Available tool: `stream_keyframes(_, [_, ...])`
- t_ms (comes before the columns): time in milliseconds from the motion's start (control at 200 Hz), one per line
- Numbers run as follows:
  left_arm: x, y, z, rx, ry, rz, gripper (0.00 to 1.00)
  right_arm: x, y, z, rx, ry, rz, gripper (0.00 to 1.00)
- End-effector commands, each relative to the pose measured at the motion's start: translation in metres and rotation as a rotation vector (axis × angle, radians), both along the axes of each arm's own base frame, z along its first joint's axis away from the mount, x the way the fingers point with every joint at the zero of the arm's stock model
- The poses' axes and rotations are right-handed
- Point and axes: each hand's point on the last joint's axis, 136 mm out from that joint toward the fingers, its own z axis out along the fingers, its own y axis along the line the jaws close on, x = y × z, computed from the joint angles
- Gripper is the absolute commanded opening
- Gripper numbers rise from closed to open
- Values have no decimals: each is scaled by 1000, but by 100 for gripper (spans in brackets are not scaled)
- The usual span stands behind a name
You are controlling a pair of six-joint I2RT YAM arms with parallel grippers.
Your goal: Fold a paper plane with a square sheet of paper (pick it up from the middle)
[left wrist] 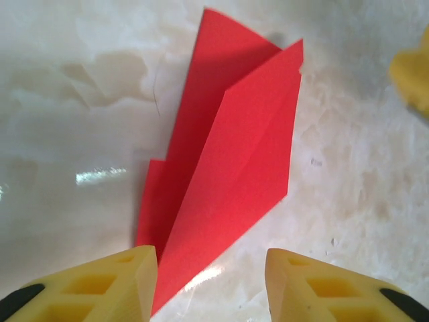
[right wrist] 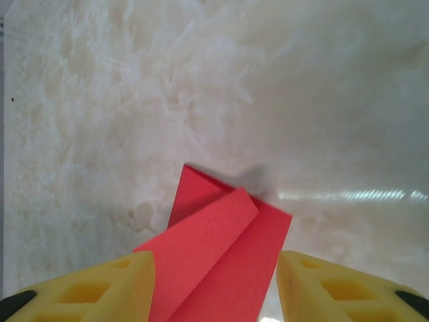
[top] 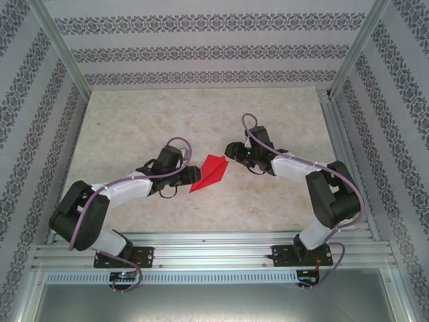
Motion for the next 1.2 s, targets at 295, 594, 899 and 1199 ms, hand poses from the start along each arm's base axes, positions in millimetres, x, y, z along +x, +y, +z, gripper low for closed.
stream_keyframes(295, [17, 10, -13, -9, 13, 15, 57, -12, 59, -28, 100, 102, 41, 53])
stream_keyframes(594, [19, 13, -16, -14, 25, 18, 58, -7, 73, -26, 161, 82, 53, 48])
stream_keyframes(899, [21, 19, -18, -41, 46, 48, 60, -1, 83, -30, 208, 95, 50, 46])
stream_keyframes(1199, [21, 30, -14, -99, 50, 93, 68, 4, 95, -27, 318, 62, 52, 30])
